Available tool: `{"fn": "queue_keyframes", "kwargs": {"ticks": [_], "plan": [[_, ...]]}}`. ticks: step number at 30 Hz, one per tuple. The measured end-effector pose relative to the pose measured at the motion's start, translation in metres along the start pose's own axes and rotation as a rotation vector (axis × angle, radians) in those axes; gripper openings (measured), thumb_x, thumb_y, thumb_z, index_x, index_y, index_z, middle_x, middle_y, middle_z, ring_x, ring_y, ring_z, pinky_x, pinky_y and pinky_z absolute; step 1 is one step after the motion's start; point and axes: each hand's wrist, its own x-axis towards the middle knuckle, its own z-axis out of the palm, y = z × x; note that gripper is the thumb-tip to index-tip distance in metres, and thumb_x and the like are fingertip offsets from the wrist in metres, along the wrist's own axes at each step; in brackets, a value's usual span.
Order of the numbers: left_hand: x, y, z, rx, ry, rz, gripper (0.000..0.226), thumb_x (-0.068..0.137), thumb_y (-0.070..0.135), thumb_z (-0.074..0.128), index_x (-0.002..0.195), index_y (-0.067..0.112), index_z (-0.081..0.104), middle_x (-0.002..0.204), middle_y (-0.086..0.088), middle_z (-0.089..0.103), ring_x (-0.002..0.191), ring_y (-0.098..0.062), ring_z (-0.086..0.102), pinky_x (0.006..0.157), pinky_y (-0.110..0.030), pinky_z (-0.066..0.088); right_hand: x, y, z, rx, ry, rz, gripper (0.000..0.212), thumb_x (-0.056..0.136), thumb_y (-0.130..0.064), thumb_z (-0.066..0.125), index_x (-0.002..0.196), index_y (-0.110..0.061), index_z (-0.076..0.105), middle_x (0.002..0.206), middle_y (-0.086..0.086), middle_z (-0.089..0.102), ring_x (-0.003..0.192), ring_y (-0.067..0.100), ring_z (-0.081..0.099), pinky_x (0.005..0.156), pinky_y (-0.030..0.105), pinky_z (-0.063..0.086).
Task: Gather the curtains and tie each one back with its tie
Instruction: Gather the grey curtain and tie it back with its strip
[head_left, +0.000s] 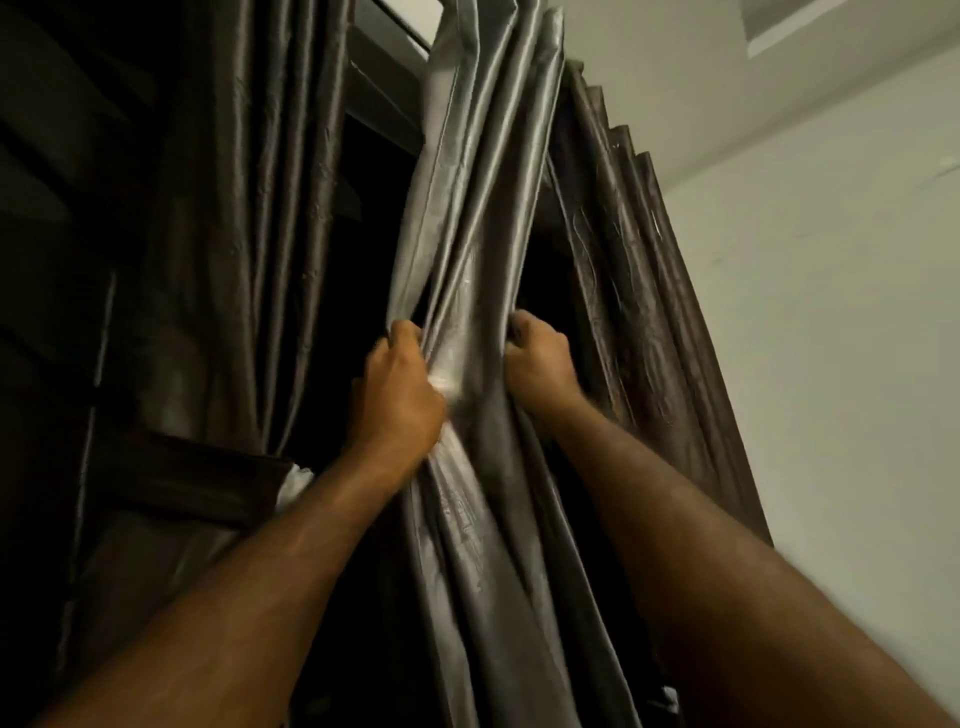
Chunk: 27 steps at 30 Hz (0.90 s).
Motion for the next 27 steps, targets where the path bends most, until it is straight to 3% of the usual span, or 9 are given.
{"fn": "queue_keyframes", "kwargs": {"ticks": [3, 7, 12, 13, 16, 18, 22, 25, 27], "plan": [[0.011, -0.009, -0.053, -0.050, 0.050, -0.016, 0.043, 0.076, -0.006, 0.057, 0.119, 0.000, 0.055, 0.118, -0.026, 0.059, 0.110, -0.040, 0.057, 0.092, -0.038, 0.042, -0.018, -0.085, 0.019, 0.068, 0.029, -0.125, 0.017, 0.090, -0.023, 0.056, 0.100, -0.015, 0.068, 0.103, 0.016, 0.073, 0.097, 0.032, 0.068, 0.076, 0.038, 0.052], [-0.001, -0.022, -0.085, -0.034, 0.044, -0.081, 0.037, 0.075, -0.001, 0.061, 0.113, 0.001, 0.059, 0.111, -0.026, 0.065, 0.105, -0.039, 0.060, 0.087, -0.038, 0.045, -0.049, -0.124, 0.022, 0.138, -0.027, -0.216, 0.027, 0.090, -0.017, 0.054, 0.066, -0.028, 0.051, 0.071, -0.006, 0.060, 0.066, 0.010, 0.059, 0.055, 0.030, 0.044], [-0.030, 0.002, -0.049, -0.030, -0.116, -0.022, 0.029, 0.077, 0.007, 0.061, 0.105, 0.011, 0.051, 0.106, -0.020, 0.063, 0.097, -0.041, 0.060, 0.076, -0.038, 0.047, -0.060, -0.048, -0.018, 0.176, -0.003, -0.012, 0.016, 0.091, -0.021, 0.059, 0.081, -0.009, 0.059, 0.081, 0.009, 0.064, 0.078, 0.023, 0.063, 0.070, 0.048, 0.051], [-0.031, 0.010, -0.038, -0.027, -0.120, -0.010, 0.030, 0.078, 0.009, 0.061, 0.105, 0.012, 0.050, 0.107, -0.018, 0.063, 0.098, -0.040, 0.060, 0.075, -0.038, 0.048, -0.059, -0.032, -0.024, 0.244, -0.032, 0.024, 0.021, 0.094, -0.027, 0.061, 0.083, -0.010, 0.058, 0.083, 0.005, 0.064, 0.076, 0.015, 0.063, 0.068, 0.044, 0.050], [-0.032, 0.030, -0.004, 0.001, -0.125, -0.020, 0.044, 0.081, 0.015, 0.061, 0.122, 0.018, 0.045, 0.116, -0.011, 0.059, 0.100, -0.035, 0.060, 0.071, -0.036, 0.047, -0.054, 0.003, -0.036, 0.313, -0.138, 0.063, 0.017, 0.094, -0.045, 0.066, 0.099, -0.028, 0.062, 0.091, -0.014, 0.068, 0.071, -0.013, 0.063, 0.057, 0.010, 0.046], [-0.033, 0.035, 0.009, 0.007, -0.112, -0.050, 0.050, 0.081, 0.018, 0.063, 0.126, 0.022, 0.042, 0.115, -0.007, 0.058, 0.096, -0.031, 0.060, 0.066, -0.034, 0.043, -0.049, 0.019, -0.042, 0.209, -0.092, 0.023, 0.010, 0.096, -0.034, 0.067, 0.089, -0.030, 0.061, 0.079, -0.012, 0.066, 0.060, -0.015, 0.060, 0.048, 0.006, 0.041], [-0.032, 0.038, 0.018, 0.000, -0.085, -0.096, 0.056, 0.081, 0.020, 0.066, 0.130, 0.023, 0.039, 0.117, -0.007, 0.056, 0.087, -0.023, 0.054, 0.064, -0.032, 0.038, -0.038, 0.041, -0.049, 0.121, -0.031, -0.036, 0.033, 0.097, -0.019, 0.066, 0.072, -0.031, 0.049, 0.055, -0.025, 0.059, 0.049, -0.013, 0.053, 0.044, 0.007, 0.038], [-0.032, 0.033, 0.017, 0.013, -0.055, -0.095, 0.062, 0.082, 0.012, 0.066, 0.133, 0.023, 0.033, 0.121, -0.008, 0.054, 0.087, -0.023, 0.054, 0.058, -0.025, 0.037, -0.035, 0.044, -0.049, 0.170, -0.017, -0.030, 0.023, 0.098, -0.012, 0.061, 0.109, -0.031, 0.053, 0.075, -0.019, 0.068, 0.062, -0.004, 0.064, 0.055, 0.016, 0.054], [-0.033, 0.029, 0.015, 0.018, -0.041, -0.080, 0.065, 0.082, 0.007, 0.064, 0.135, 0.023, 0.029, 0.120, -0.009, 0.054, 0.080, -0.018, 0.050, 0.049, -0.016, 0.029, -0.039, 0.046, -0.044, 0.126, 0.038, -0.094, 0.064, 0.096, -0.002, 0.052, 0.142, -0.043, 0.033, 0.076, -0.004, 0.065, 0.056, 0.004, 0.061, 0.050, 0.022, 0.055]]}}
